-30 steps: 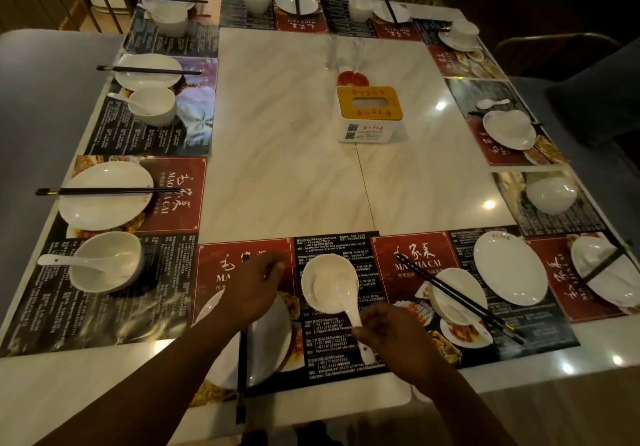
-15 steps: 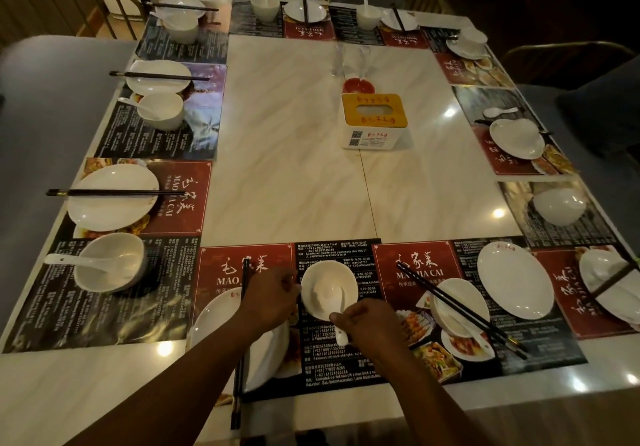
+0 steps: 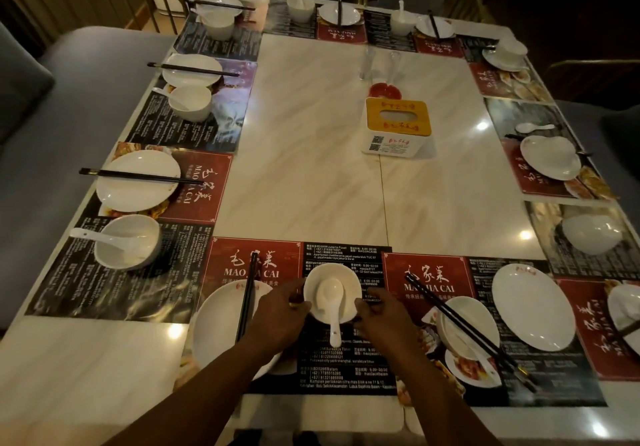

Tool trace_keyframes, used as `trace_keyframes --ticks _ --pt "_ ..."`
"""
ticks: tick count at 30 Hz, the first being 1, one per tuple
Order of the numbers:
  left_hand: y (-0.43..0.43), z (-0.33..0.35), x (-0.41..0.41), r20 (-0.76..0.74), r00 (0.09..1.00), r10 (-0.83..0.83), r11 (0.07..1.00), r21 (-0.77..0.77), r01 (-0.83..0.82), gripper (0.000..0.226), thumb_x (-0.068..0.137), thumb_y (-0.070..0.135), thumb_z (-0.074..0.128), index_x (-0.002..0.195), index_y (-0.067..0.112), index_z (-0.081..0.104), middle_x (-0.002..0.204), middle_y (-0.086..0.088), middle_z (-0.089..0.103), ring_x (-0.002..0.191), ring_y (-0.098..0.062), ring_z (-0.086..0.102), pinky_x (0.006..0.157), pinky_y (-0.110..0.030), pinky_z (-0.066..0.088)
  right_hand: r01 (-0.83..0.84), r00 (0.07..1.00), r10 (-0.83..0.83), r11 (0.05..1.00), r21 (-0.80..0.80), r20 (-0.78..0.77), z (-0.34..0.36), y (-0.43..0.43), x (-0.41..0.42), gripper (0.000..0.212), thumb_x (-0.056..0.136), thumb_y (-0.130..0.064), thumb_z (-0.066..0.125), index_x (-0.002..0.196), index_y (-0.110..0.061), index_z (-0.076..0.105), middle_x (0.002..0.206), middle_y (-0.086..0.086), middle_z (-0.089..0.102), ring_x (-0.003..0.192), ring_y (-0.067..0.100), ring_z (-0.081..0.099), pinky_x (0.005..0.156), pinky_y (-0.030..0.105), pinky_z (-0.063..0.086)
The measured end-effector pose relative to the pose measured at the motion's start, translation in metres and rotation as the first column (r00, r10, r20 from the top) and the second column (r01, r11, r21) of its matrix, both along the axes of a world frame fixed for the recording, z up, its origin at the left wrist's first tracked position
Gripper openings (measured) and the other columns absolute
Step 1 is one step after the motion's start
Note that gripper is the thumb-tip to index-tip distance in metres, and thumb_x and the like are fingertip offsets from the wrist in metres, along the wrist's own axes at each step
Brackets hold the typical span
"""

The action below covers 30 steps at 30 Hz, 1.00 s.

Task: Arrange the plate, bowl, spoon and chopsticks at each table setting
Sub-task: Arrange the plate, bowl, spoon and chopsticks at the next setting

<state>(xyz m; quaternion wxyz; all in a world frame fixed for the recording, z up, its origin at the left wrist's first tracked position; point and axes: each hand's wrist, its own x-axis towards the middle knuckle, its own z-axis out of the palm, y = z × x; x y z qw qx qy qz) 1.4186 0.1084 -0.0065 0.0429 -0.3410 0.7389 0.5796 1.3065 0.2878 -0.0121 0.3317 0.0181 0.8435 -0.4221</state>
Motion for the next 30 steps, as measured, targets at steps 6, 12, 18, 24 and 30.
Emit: trace_keyframes --ticks 6,12,18,24,30 --pt "0.013 0.001 0.004 0.002 0.998 0.066 0.998 -0.013 -0.066 0.045 0.089 0.012 0.068 0.118 0.046 0.064 0.110 0.017 0.070 0.106 -0.006 0.063 0.093 -0.036 0.055 -0.143 0.987 0.144 0.989 0.022 -0.066 -0.005 -0.004 -0.002 0.035 0.093 -0.013 0.065 0.127 -0.020 0.062 0.100 0.004 0.073 0.080 0.017 0.074 0.071 0.036 0.063" --pt "0.026 0.003 0.012 0.035 0.999 0.030 0.991 -0.131 -0.025 0.046 0.091 0.018 0.068 0.132 0.038 0.060 0.115 0.014 0.070 0.103 -0.005 0.064 0.093 -0.032 0.055 -0.169 0.982 0.171 0.985 0.037 -0.082 -0.005 0.009 0.001 0.030 0.091 -0.016 0.066 0.120 -0.023 0.064 0.103 -0.001 0.072 0.091 0.018 0.071 0.083 0.044 0.060" --pt "0.038 0.001 0.020 0.066 0.996 0.057 0.989 -0.139 -0.048 0.044 0.092 0.024 0.069 0.133 0.038 0.059 0.116 0.013 0.070 0.104 -0.004 0.063 0.095 -0.035 0.055 -0.234 0.963 0.239 0.971 0.056 -0.121 -0.005 0.019 0.008 0.033 0.090 -0.019 0.067 0.121 -0.027 0.062 0.095 -0.006 0.069 0.083 0.014 0.070 0.078 0.042 0.060" --pt "0.041 -0.004 0.026 0.046 0.995 0.084 0.991 -0.108 -0.079 0.042 0.089 0.024 0.071 0.126 0.043 0.061 0.107 0.022 0.069 0.099 0.002 0.062 0.089 -0.026 0.054 -0.221 0.972 0.221 0.975 0.010 -0.082 -0.009 0.021 0.012 0.034 0.091 -0.025 0.066 0.124 -0.029 0.058 0.096 -0.003 0.071 0.083 0.014 0.072 0.077 0.043 0.061" --pt "0.044 -0.006 0.025 0.044 0.990 0.132 0.989 -0.076 -0.129 0.045 0.089 0.026 0.070 0.128 0.044 0.059 0.107 0.019 0.068 0.097 -0.001 0.062 0.077 -0.019 0.050 -0.019 0.975 0.052 0.988 -0.152 0.214 0.000 0.018 0.032 0.054 0.070 -0.019 0.082 0.110 -0.039 0.052 0.103 0.000 0.071 0.085 0.019 0.073 0.062 0.036 0.063"
